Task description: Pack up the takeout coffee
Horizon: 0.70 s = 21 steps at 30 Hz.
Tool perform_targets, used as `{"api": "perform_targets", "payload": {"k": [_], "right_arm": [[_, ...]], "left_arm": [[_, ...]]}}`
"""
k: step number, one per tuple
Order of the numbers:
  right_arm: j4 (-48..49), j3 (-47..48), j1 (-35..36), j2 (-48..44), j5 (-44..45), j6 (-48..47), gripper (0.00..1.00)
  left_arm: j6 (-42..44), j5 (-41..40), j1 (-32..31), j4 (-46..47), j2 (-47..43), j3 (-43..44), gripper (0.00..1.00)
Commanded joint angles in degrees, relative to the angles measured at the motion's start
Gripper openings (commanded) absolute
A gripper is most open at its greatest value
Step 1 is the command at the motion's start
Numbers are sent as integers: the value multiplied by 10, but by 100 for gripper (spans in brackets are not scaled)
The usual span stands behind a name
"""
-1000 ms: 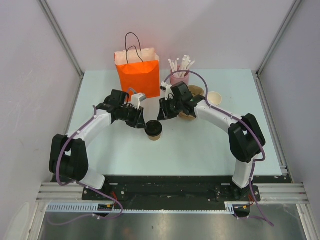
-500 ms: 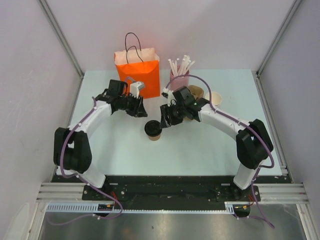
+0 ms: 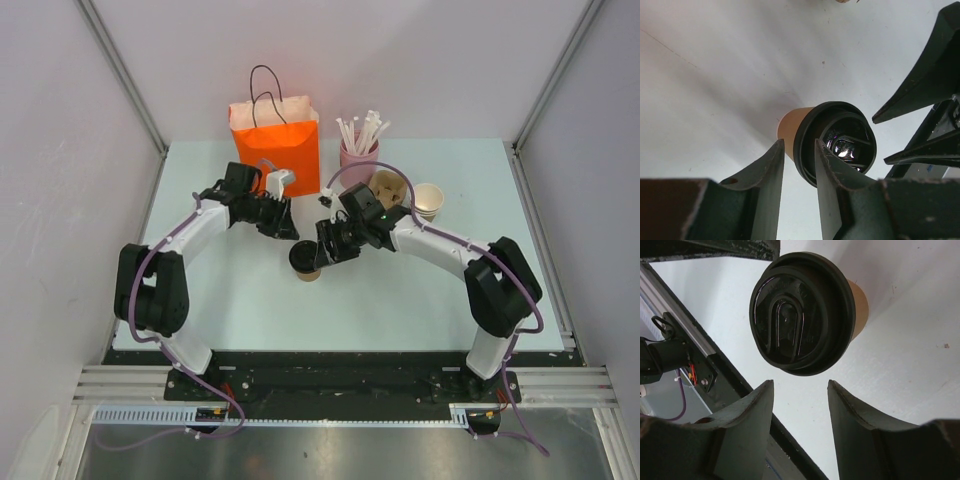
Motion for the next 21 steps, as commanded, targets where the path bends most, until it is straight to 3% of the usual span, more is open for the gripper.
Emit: {"api": "perform_targets", "payload": {"k": [1, 15, 21], "right_arm": [[22, 1, -7, 11, -3, 13, 51], [51, -7, -12, 47, -11, 27, 42], [49, -17, -18, 47, -8, 34, 29]], "left_arm": [[4, 28, -6, 9, 4, -4, 35], [22, 27, -10, 9, 11, -28, 29], [39, 20, -10, 10, 7, -59, 24]]}}
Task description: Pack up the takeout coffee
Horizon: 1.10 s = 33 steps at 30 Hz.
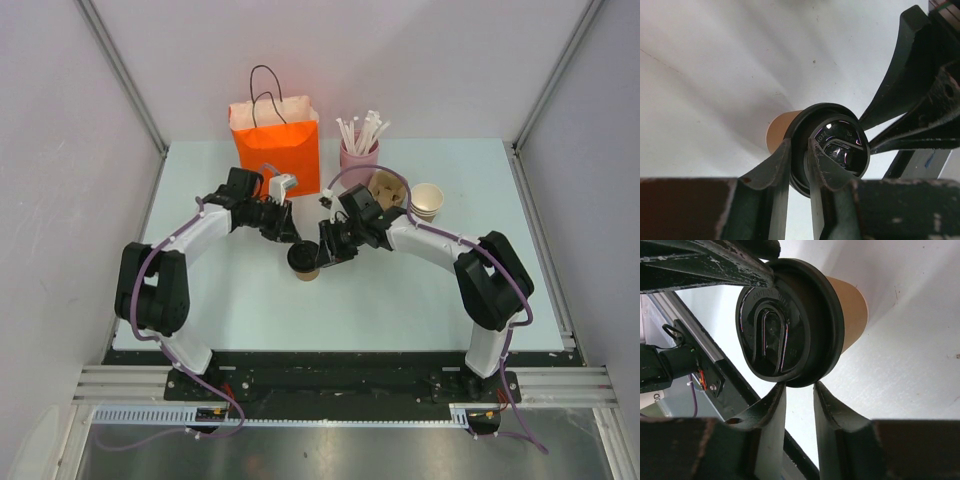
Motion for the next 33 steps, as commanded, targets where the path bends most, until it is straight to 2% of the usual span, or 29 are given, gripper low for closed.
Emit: {"api": "perform_targets", "payload": {"k": [1, 6, 15, 33], "right_arm": [[12, -20, -9, 9, 18, 6, 28], [15, -34, -17, 11, 21, 8, 21], [33, -71, -23, 19, 32, 14, 15], [52, -92, -26, 36, 34, 19, 12]], "left_arm": [[40, -10, -4, -22, 0, -39, 23], [41, -12, -2, -22, 8, -42, 19], [41, -38, 3, -23, 26, -70, 17], [43, -46, 6, -22, 18, -75, 16]]}}
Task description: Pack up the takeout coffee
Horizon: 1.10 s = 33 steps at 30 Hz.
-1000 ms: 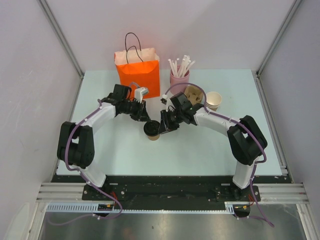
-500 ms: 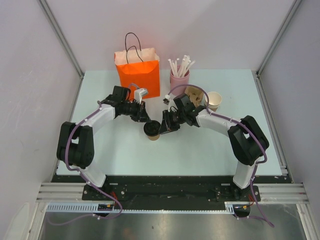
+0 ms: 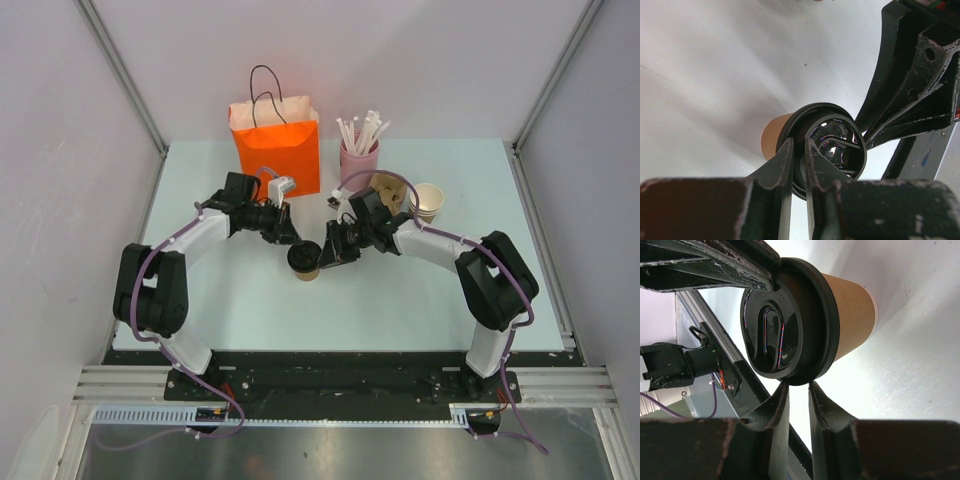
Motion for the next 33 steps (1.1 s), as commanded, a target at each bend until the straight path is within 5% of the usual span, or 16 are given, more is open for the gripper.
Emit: {"api": "perform_targets", "payload": {"k": [1, 13, 33], "right_arm": [[-32, -30, -1, 40, 92, -28, 12], [44, -25, 0, -39, 76, 13, 30], [-21, -12, -6, -104, 55, -65, 45]], "left_arm": [[41, -82, -2, -73, 16, -30, 16], [23, -48, -2, -75, -21, 6, 24], [22, -48, -2, -77, -30, 51, 34]]}}
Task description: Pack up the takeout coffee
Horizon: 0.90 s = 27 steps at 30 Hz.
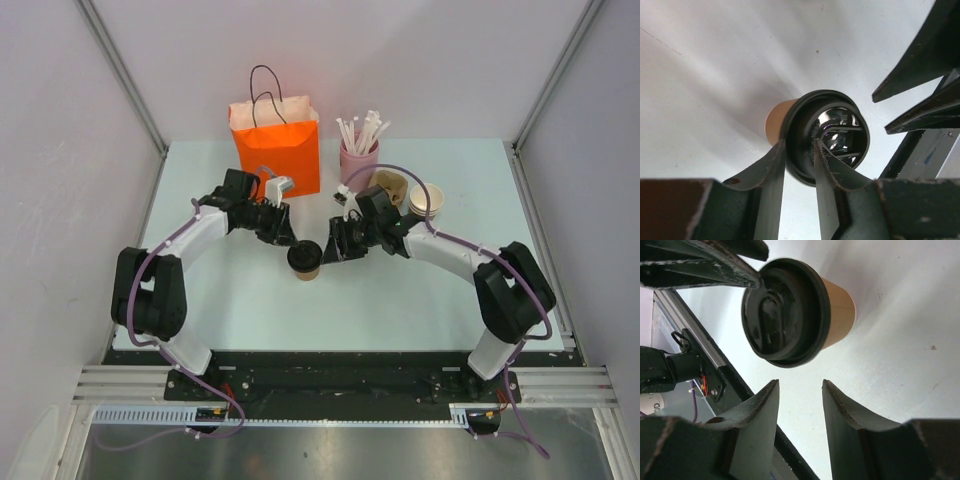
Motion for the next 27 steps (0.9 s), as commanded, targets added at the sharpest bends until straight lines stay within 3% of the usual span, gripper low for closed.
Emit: {"api": "perform_targets", "payload": {"k": [1, 6, 10, 14, 16, 21, 27], "right_arm": [[-14, 8, -9, -54, -6, -63, 45], [-26, 19, -1, -91, -30, -193, 54], [-42, 27, 14, -108, -72, -370, 61], [-61, 30, 50, -116, -79, -612, 64], [-67, 38, 55, -110, -87, -666, 66], [-143, 116, 54, -55, -92, -740, 62], [-148, 173, 42, -22, -88, -674, 64]], "left_arm": [[19, 2, -2, -10, -13, 27, 35], [25, 13, -3, -13, -26, 34, 42], [22, 7, 2, -18, -38, 48, 46], [17, -23, 18, -27, -58, 61, 51], [26, -36, 26, -31, -69, 59, 53], [40, -51, 45, -41, -101, 51, 59], [45, -95, 77, -43, -129, 75, 64]]}}
